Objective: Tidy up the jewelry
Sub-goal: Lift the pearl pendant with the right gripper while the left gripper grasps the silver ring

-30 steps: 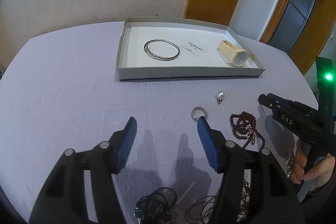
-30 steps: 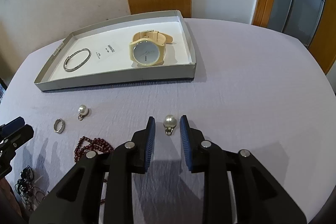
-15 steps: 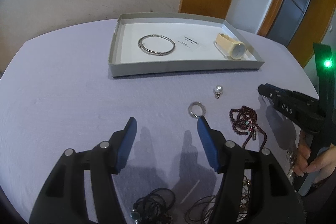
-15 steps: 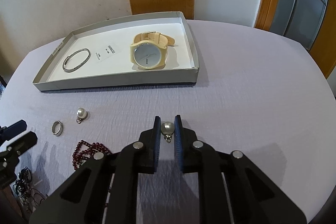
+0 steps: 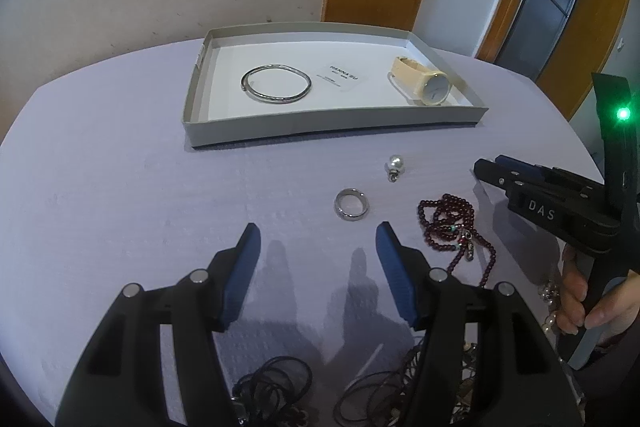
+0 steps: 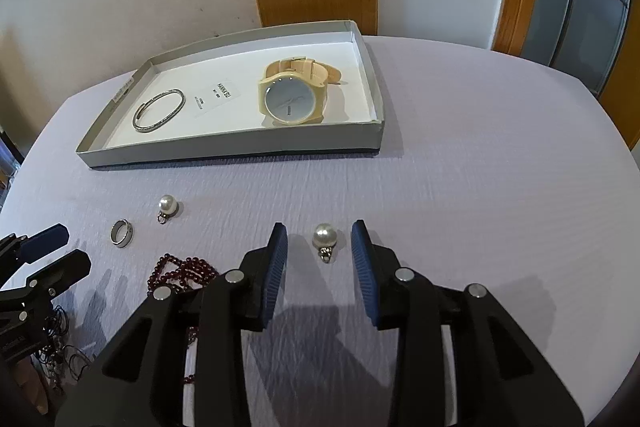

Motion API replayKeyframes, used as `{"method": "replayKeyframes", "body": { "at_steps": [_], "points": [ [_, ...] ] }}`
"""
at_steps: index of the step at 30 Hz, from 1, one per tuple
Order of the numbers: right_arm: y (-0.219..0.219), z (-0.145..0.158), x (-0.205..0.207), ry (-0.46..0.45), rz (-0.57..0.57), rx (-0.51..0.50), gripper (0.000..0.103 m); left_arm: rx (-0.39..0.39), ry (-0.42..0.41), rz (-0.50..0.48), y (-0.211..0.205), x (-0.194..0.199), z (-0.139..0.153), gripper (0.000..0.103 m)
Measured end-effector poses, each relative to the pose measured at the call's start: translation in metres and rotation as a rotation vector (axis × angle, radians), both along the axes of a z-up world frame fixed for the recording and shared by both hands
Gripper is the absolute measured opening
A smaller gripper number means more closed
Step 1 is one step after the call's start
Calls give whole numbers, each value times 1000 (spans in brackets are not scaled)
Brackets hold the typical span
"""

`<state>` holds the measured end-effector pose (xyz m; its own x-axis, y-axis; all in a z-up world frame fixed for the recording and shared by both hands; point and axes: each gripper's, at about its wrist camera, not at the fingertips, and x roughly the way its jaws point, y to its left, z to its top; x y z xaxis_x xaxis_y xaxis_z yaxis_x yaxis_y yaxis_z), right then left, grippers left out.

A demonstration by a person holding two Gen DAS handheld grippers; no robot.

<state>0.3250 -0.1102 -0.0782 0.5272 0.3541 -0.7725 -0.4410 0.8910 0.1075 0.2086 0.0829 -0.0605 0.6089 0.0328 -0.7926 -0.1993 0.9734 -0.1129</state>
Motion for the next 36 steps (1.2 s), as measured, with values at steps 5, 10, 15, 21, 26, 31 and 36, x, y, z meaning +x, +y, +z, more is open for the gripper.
{"method": "replayKeyframes", "body": {
  "at_steps": [5, 10, 15, 21, 26, 31, 36],
  "points": [
    [4, -1, 0, -12, 2, -18, 35, -11, 1, -14, -1, 2, -3, 60],
    [9, -1, 2, -29, 6, -47, 26, -18, 5, -12, 1, 3, -5, 60],
    [12, -1, -2, -41, 18, -60, 14, -20, 9, -9, 3, 3, -6, 60],
    [5, 0, -1, -26, 2, -30, 14, -3, 13, -19, 0, 5, -5, 60],
    [-2, 4, 0, -26, -10, 2, 14, 8, 20, -31, -7, 11, -4, 60],
    [-10, 8, -1, -23, -11, 32, 14, 4, 40, -33, -14, 23, -9, 56],
    [-18, 11, 2, -8, -15, 68, 14, 25, 49, -24, -18, 30, -13, 46]
  ]
}}
